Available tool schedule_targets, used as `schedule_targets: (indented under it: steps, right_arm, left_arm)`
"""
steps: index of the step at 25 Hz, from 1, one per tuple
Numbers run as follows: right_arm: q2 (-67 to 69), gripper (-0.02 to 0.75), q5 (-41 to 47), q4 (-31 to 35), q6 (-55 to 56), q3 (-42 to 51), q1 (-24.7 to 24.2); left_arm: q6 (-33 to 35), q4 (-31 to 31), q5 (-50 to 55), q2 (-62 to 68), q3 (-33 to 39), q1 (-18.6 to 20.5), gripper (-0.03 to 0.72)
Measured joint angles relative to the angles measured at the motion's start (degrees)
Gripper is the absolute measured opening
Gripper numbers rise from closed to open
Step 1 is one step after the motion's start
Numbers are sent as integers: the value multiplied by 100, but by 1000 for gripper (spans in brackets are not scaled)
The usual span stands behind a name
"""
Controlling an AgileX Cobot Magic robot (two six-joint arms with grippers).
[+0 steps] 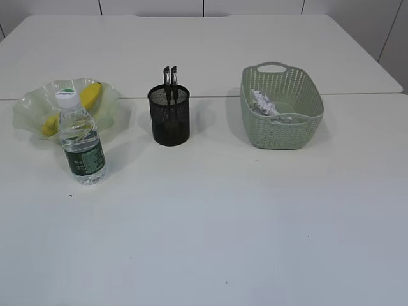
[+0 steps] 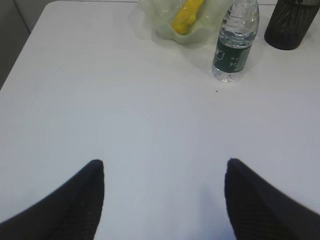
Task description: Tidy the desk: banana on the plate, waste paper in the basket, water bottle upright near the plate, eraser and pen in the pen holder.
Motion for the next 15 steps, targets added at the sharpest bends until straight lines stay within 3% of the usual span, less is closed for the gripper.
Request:
schedule_targets:
  steps: [15]
  right_arm:
    - [0,429,0,0,-12,0,6]
  left_arm:
    - [14,0,-13,0,0,0,498]
